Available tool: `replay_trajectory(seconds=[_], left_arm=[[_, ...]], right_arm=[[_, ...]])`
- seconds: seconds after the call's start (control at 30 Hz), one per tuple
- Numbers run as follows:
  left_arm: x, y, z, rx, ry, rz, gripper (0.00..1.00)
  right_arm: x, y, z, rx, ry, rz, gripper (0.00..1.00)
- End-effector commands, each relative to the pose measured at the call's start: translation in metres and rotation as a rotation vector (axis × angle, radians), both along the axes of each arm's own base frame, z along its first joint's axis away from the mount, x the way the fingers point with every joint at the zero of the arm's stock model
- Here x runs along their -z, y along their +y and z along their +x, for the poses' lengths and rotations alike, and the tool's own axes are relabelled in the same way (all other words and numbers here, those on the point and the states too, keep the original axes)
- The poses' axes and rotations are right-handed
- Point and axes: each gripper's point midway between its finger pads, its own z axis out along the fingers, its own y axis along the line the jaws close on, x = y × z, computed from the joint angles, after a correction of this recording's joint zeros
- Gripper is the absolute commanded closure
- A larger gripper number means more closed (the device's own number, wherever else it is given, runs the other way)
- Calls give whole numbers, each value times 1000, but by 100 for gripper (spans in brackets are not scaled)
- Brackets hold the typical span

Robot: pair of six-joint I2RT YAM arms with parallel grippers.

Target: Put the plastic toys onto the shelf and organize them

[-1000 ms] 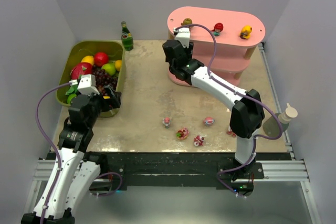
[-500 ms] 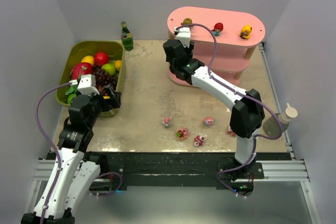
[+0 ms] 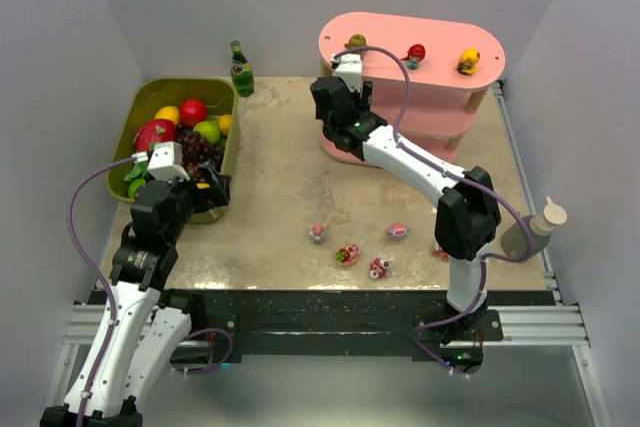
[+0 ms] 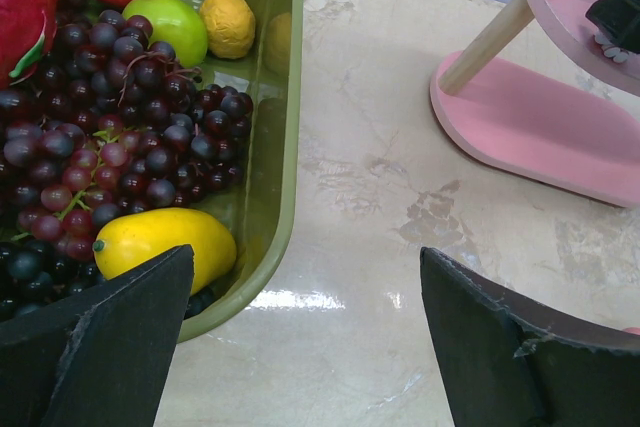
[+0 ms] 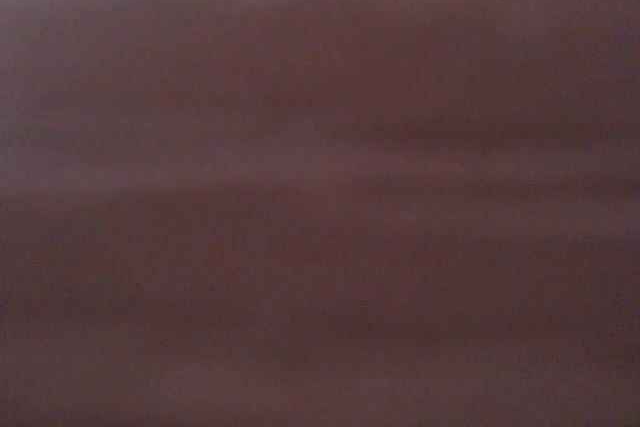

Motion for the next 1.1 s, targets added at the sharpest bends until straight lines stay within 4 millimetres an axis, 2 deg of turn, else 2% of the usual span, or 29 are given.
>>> replay_trajectory(seconds=[0.0, 0.3, 0.53, 0.57, 0.67, 0.77, 0.8, 0.83, 0.9, 0.97, 1.07], left_arm=[[-4, 2, 2, 1, -16, 9, 1], [-6, 2, 0, -1, -22, 8, 1], [-9, 3, -1, -3, -34, 7, 1], [-9, 3, -1, -2, -37, 4, 1], [-12, 3, -3, -3, -46, 3, 1], [-12, 2, -4, 1, -49, 0, 1], [-12, 2, -4, 2, -50, -1, 0], [-12, 2, -4, 4, -49, -1, 1], [-13, 1, -5, 9, -53, -4, 1], [-14, 1, -5, 11, -57, -5, 0], [-15, 0, -6, 17, -63, -7, 1]], right_arm=[[-23, -7, 2, 27, -50, 19, 23], [-39, -5, -4, -25, -82, 50, 14], [-53, -2, -18, -114, -98, 68, 12], [-63, 1, -21, -146, -118, 91, 12], [-63, 2, -28, -183, -105, 90, 12], [-67, -4, -39, -193, -96, 98, 12], [-77, -7, -46, -211, -110, 116, 11], [-70, -6, -51, -229, -93, 119, 11], [-74, -9, -62, -263, -86, 129, 11], [-65, -13, -71, -273, -42, 115, 11], [-71, -20, -89, -298, -34, 141, 11]])
